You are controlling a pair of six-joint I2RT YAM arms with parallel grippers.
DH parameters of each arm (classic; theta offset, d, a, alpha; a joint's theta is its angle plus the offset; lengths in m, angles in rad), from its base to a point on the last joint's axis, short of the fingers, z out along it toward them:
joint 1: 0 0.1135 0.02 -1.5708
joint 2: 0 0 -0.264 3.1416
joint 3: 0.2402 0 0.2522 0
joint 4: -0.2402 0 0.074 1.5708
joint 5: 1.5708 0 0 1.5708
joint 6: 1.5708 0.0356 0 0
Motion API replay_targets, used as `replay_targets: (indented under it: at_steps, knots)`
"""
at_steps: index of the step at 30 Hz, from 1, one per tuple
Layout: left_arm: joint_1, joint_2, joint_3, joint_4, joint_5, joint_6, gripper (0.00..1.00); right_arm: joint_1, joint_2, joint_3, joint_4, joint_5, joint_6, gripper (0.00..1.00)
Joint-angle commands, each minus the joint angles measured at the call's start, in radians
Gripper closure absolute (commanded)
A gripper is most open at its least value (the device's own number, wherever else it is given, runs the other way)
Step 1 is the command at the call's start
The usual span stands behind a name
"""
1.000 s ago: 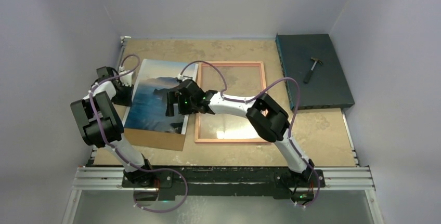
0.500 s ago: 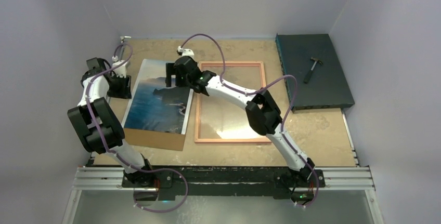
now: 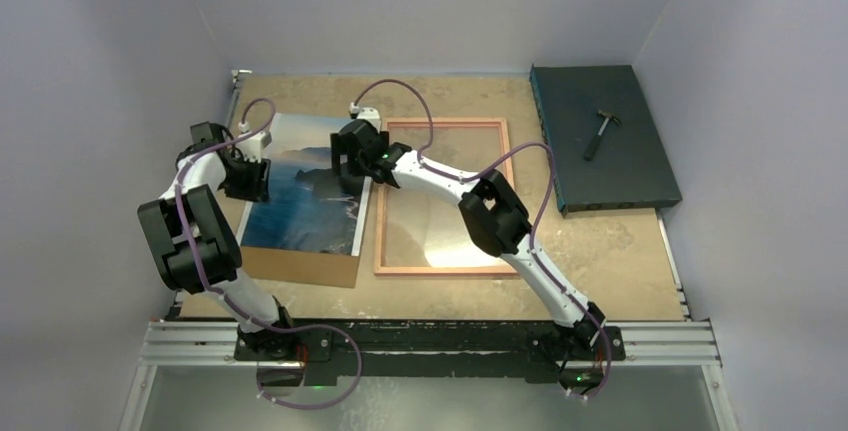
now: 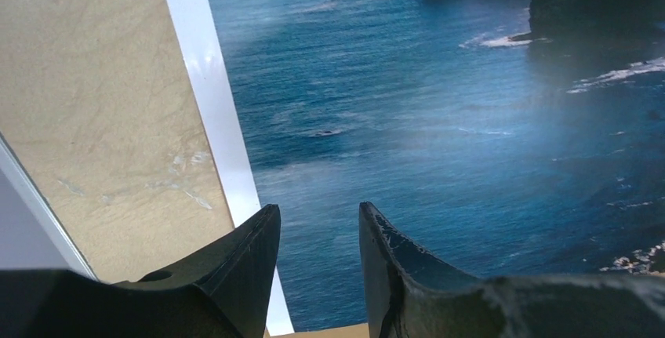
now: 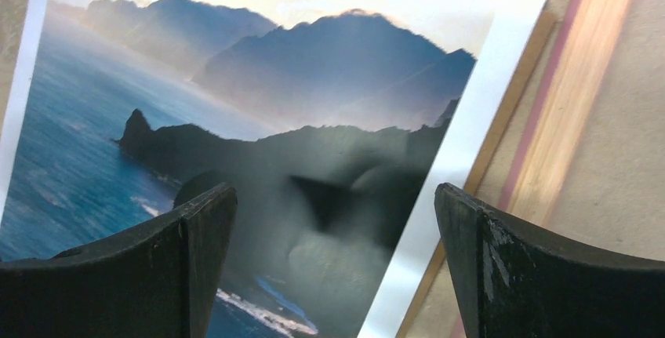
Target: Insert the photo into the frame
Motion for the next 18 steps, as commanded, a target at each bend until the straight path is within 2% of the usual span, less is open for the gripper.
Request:
replay_targets:
  at_steps: [1,13,17,18]
  knots:
    - [0.001,0.010,-0.007,0.066,-0.024,0.001,0.60,-0.025,-0.026,-0.010,-0.037,0.055,0.017,0.01]
    - [-0.001,0.061,-0.018,0.121,-0.070,0.002,0.61,-0.056,-0.013,-0.003,-0.095,0.066,0.021,0.01]
    - [0.002,0.046,0.039,0.114,-0.056,-0.042,0.55,-0.056,0.004,0.015,-0.083,0.061,0.032,0.01]
    - [0.001,0.050,0.061,0.109,-0.051,-0.056,0.50,-0.055,0.005,0.014,-0.074,0.062,0.038,0.01]
